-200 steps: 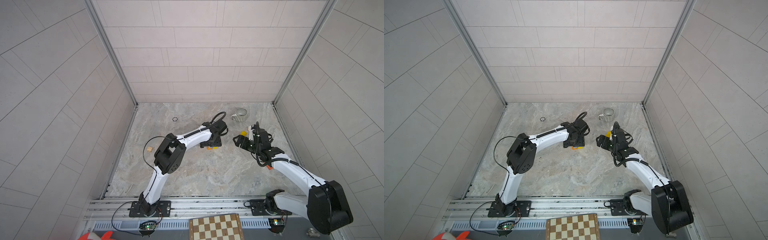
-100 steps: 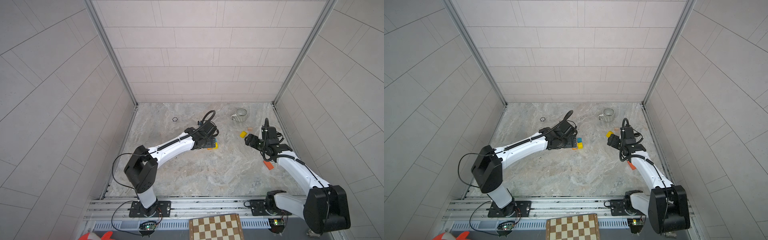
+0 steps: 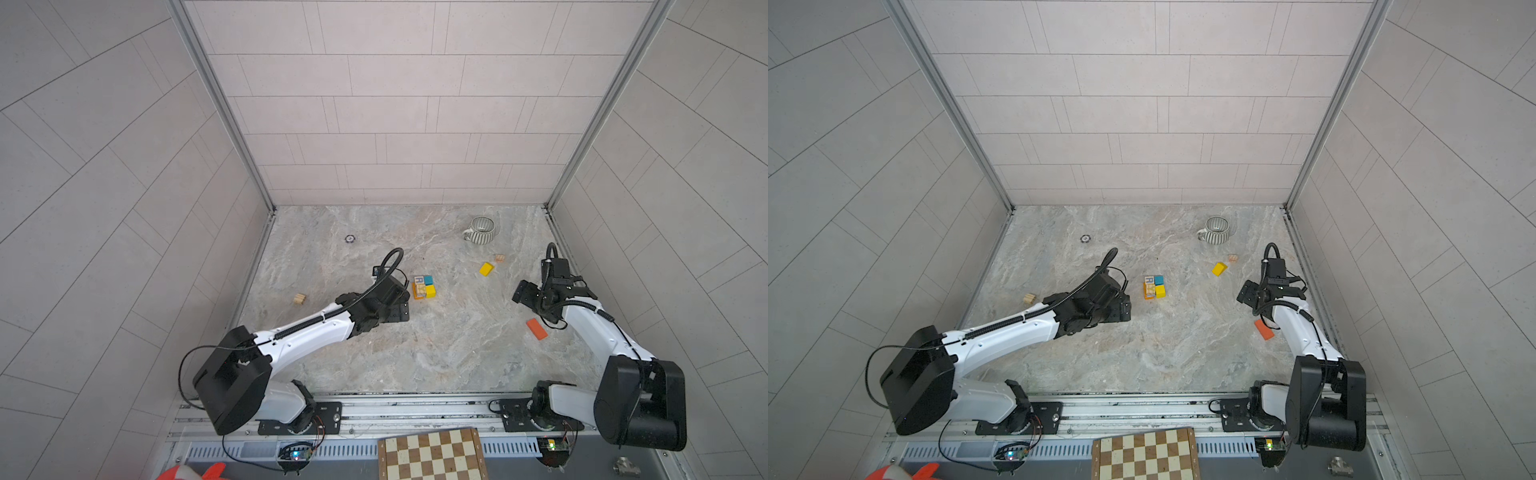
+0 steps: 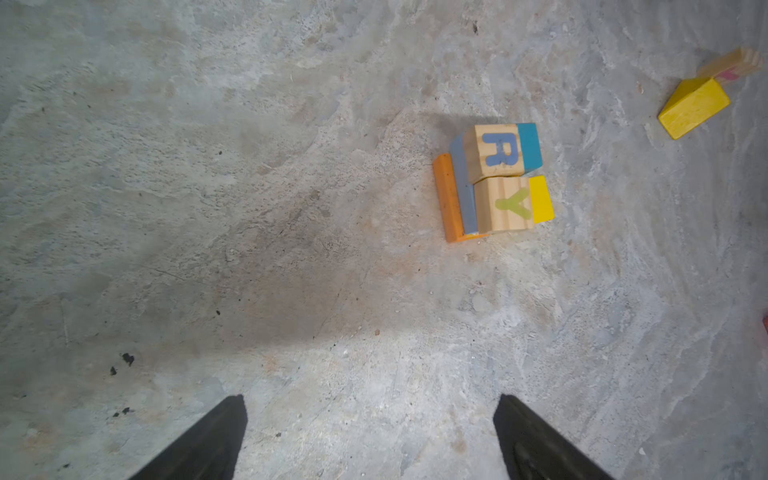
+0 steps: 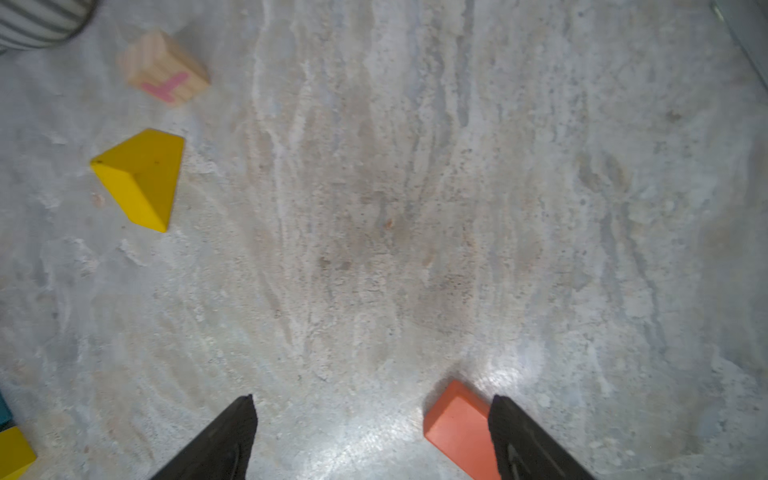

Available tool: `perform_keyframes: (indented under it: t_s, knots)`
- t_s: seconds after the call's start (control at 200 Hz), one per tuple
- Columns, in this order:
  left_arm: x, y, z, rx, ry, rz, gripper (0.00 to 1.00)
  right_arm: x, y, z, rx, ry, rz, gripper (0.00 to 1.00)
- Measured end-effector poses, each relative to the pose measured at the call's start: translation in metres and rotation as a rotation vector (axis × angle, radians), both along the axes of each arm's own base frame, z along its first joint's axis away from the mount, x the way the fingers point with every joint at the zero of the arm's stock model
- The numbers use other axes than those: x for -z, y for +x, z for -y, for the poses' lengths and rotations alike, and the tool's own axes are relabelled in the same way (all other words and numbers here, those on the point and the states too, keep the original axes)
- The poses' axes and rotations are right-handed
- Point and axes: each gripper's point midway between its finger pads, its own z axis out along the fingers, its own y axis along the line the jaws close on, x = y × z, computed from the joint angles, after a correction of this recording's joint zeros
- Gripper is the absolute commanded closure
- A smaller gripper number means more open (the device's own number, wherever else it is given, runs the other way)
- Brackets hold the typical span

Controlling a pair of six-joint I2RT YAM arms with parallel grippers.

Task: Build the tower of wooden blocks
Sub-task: 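Raise the left gripper back while the right gripper moves toward the red bar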

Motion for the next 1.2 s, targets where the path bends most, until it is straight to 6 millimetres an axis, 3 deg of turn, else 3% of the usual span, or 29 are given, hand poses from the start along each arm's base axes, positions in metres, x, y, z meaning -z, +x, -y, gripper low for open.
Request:
perform_keyframes:
  t_s: [0.3, 0.665, 0.996, 1.196]
  knots:
    - [0.020, -0.014, -0.014, 0.025, 0.007, 0.002, 0.00, 0.016, -0.028, 0.019, 0.064, -0.020, -0.126, 0.24]
    - [0.024, -0.018, -0.014, 0.043, -0.050, -0.005, 0.00, 0.056, -0.052, 0.009, 0.091, 0.061, -0.307, 0.21]
    - [0.021, -0.016, -0.012, 0.046, -0.081, 0.001, 0.00, 0.054, -0.045, 0.008, 0.094, 0.082, -0.318, 0.30]
    - [0.021, -0.015, -0.013, 0.040, -0.082, 0.001, 0.00, 0.044, -0.030, 0.015, 0.084, 0.059, -0.305, 0.33]
